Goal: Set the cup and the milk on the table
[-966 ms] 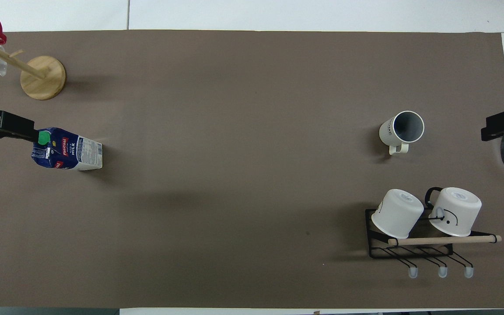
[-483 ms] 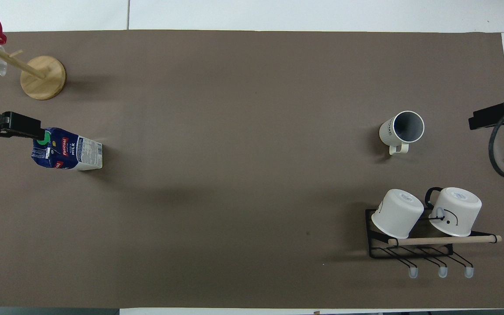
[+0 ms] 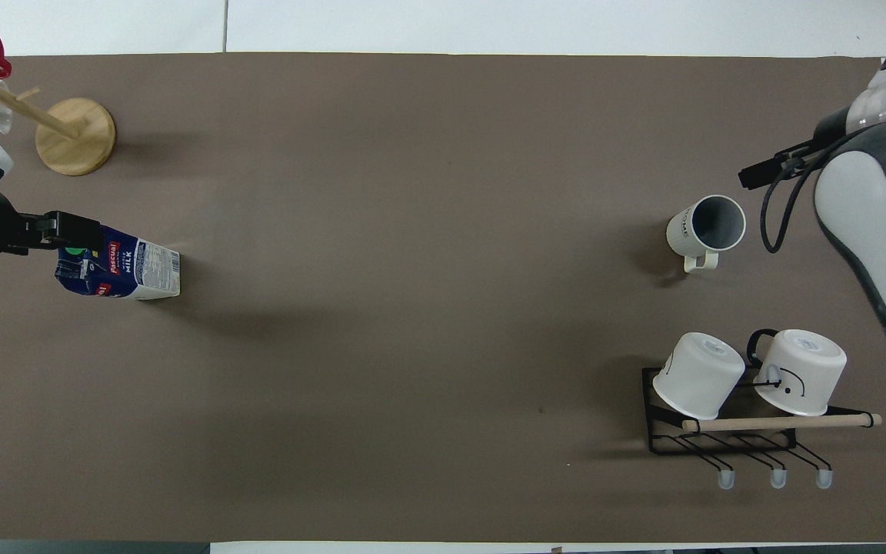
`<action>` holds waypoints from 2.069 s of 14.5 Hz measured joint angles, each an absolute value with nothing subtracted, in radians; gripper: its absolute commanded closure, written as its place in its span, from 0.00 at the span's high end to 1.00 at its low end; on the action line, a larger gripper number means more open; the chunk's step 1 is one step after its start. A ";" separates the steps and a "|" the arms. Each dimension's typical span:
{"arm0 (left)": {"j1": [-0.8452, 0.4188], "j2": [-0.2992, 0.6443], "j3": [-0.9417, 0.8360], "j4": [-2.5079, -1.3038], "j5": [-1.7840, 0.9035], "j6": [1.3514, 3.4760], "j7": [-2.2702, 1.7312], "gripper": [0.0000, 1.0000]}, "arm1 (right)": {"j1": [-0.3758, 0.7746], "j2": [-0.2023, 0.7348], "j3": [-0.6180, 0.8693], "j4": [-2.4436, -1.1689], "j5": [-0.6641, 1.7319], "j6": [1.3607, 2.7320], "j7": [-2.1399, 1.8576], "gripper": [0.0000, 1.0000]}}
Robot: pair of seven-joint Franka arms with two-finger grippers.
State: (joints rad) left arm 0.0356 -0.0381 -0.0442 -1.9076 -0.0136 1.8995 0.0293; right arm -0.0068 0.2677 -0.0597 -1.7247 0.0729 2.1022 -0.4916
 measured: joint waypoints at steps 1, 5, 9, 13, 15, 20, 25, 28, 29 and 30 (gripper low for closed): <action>0.037 -0.038 -0.044 -1.928 -0.014 1.926 0.029 1.00 | -0.006 0.277 -0.059 -1.760 0.073 2.148 -0.531 1.00; 0.046 -0.032 -0.044 -1.998 -0.014 2.015 0.029 1.00 | -0.005 0.289 -0.056 -1.850 0.073 2.196 -0.633 1.00; 0.061 -0.023 -0.044 -2.014 -0.014 2.041 0.032 1.00 | -0.007 0.288 -0.058 -1.881 0.073 2.223 -0.705 0.95; 0.061 -0.022 -0.044 -2.032 -0.014 2.070 0.032 1.00 | -0.008 0.289 -0.060 -1.908 0.073 2.258 -0.728 0.26; 0.061 -0.022 -0.044 -2.035 -0.014 2.074 0.031 0.52 | -0.007 0.289 -0.060 -1.909 0.073 2.258 -0.730 0.00; 0.061 -0.022 -0.045 -2.034 -0.014 2.087 0.031 0.00 | -0.004 0.289 -0.057 -1.909 0.075 2.257 -0.727 0.00; 0.059 -0.048 -0.049 -1.977 -0.014 2.026 0.031 0.00 | 0.035 0.284 -0.050 -1.782 0.076 2.084 -0.589 0.00; 0.059 -0.086 -0.050 -1.937 -0.014 1.949 0.031 0.00 | 0.175 0.285 -0.046 -1.706 0.048 2.040 -0.334 0.00; 0.059 -0.098 -0.050 -1.934 -0.014 1.935 0.031 0.00 | 0.232 0.287 -0.045 -1.702 0.033 2.048 -0.244 0.00; 0.059 -0.105 -0.050 -1.934 -0.014 1.925 0.031 0.00 | 0.288 0.291 -0.044 -1.702 0.024 2.061 -0.157 0.00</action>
